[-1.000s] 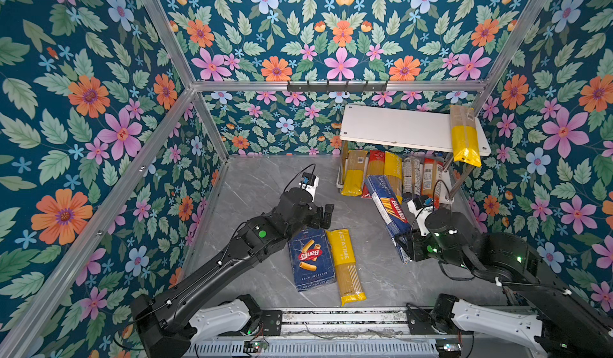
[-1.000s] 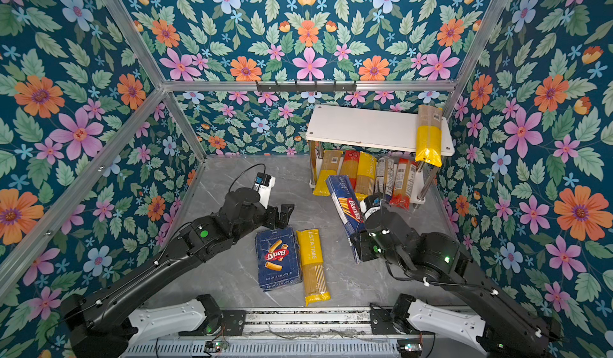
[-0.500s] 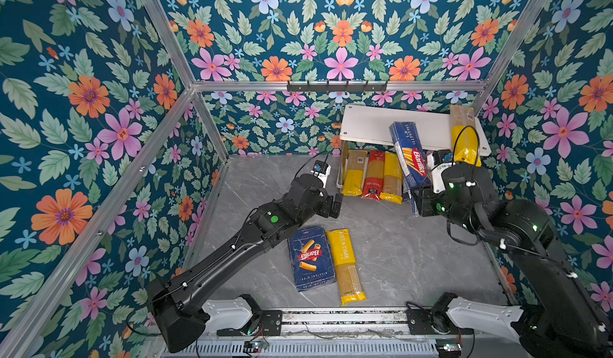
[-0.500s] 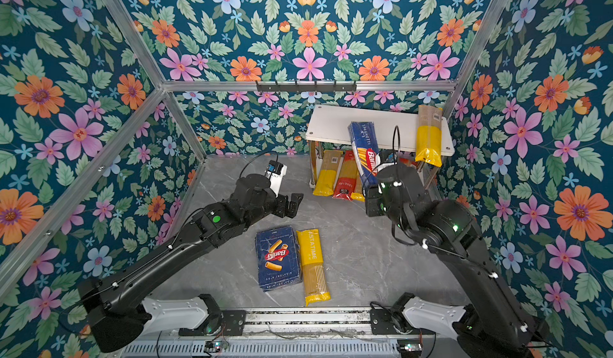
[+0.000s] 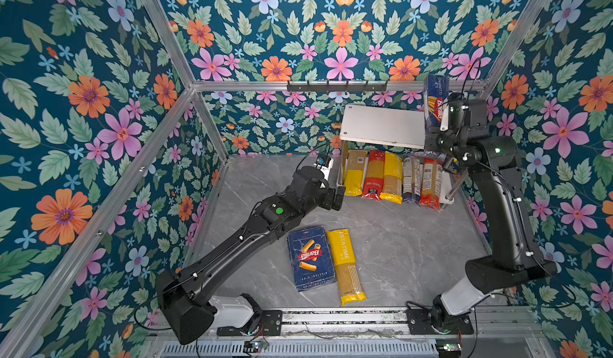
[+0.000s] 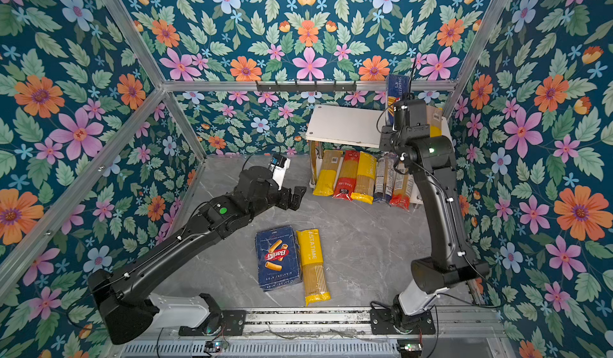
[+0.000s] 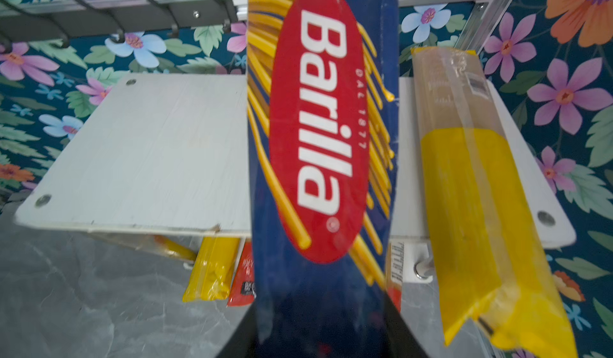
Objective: Arrange pasta packages on shelves
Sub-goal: Place the pasta box on the shelf.
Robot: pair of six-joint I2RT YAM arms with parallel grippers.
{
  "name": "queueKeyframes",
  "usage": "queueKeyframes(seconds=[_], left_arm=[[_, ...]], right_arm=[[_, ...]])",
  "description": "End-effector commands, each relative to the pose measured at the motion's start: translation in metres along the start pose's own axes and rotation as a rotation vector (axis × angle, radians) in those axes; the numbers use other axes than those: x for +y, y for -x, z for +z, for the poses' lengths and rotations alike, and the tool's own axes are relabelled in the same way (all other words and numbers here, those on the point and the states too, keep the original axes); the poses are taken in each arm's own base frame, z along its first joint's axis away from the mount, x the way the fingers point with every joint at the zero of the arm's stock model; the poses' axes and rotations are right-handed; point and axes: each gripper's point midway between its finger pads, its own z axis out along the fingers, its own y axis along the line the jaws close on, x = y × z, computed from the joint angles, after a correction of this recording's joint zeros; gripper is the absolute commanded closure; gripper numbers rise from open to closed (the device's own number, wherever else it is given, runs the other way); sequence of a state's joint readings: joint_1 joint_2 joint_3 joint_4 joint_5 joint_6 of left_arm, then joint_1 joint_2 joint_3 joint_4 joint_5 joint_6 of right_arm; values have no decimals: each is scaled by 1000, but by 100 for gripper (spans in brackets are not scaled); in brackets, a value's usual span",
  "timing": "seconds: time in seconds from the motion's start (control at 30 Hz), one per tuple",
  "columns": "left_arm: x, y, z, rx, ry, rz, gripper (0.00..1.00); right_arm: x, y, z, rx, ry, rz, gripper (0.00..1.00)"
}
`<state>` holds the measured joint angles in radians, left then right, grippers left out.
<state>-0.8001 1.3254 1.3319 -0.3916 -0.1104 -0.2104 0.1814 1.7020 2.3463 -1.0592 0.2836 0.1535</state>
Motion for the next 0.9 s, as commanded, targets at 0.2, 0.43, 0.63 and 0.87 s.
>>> queueKeyframes(seconds=[0.2,0.43,0.63,0.87], left_arm=[[5,9,10,-27,-26,-20,0],[1,8,21,-12,-58,-27,0],[0,8,26,-9,-67,-29,0],[4,6,26,-7,-62,-33,0]], right_arm=[[-27,41,43,-72,-35,35,61],[-31,22,58,-8,-48,27,59],[-35,10,63,23,-77,25,55],[-48,7,69,48,-111,32,54]])
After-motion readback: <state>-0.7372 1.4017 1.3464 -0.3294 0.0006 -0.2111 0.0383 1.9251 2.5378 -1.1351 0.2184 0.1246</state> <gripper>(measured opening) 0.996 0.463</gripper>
